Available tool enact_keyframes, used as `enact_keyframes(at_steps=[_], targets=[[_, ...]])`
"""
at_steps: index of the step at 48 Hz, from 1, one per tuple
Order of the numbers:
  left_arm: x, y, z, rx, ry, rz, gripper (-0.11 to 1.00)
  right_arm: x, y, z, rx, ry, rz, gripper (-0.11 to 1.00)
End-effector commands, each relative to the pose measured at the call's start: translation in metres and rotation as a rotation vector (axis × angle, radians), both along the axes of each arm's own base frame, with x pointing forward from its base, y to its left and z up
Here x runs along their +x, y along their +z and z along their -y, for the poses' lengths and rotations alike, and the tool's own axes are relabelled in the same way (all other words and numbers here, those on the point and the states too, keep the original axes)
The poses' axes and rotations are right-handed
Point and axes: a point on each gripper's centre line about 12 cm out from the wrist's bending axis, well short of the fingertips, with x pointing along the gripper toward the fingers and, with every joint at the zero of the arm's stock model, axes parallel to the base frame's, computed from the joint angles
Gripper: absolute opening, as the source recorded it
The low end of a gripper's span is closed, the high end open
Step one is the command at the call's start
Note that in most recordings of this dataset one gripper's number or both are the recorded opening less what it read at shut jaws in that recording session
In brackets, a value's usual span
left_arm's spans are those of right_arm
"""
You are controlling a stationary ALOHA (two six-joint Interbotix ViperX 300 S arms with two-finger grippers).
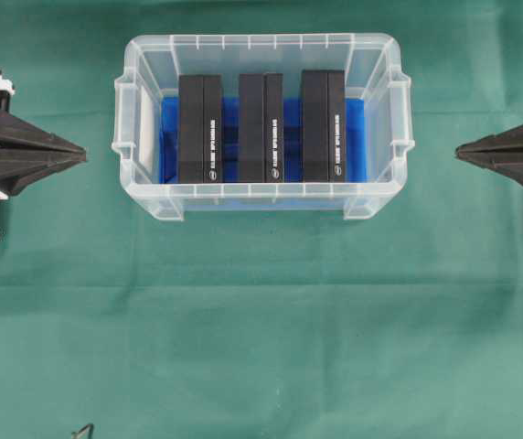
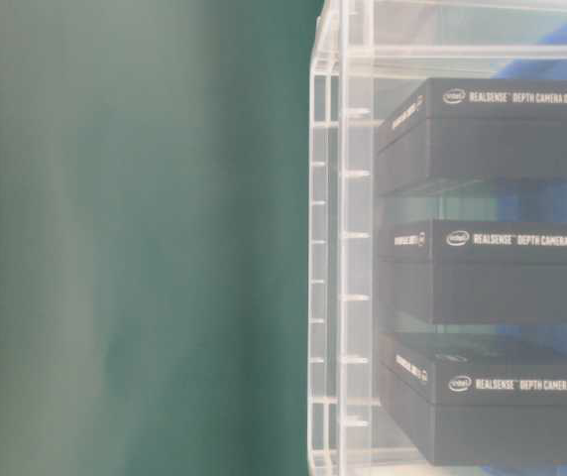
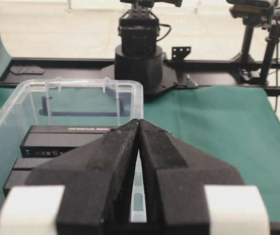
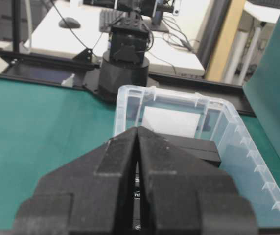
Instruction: Take the box out of the case with the left arm.
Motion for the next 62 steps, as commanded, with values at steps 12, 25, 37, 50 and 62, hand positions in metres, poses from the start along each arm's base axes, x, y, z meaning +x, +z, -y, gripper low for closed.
enact_keyframes(at_steps=[12,25,37,50,62], targets=[[0.005,0.016,-0.001,0.012,0.004,-0.025,0.0,0.005,0.017,0.0,0.023,0.001,-0.032,0.01],[0.002,0.071,-0.001,-0.03,0.0,0.067,0.0,0.008,0.069,0.0,0.07,0.004,-0.023,0.01],[-0.002,0.121,-0.001,-0.073,0.0,0.044,0.0,0.009,0.12,0.0,0.089,0.004,-0.055,0.01],[-0.005,0.139,-0.002,-0.106,-0.002,0.029,0.0,0.012,0.138,0.0,0.087,0.003,-0.081,0.01],[0.002,0.118,-0.002,-0.151,0.009,-0.156,0.0,0.013,0.122,0.0,0.123,-0.006,-0.239,0.01]])
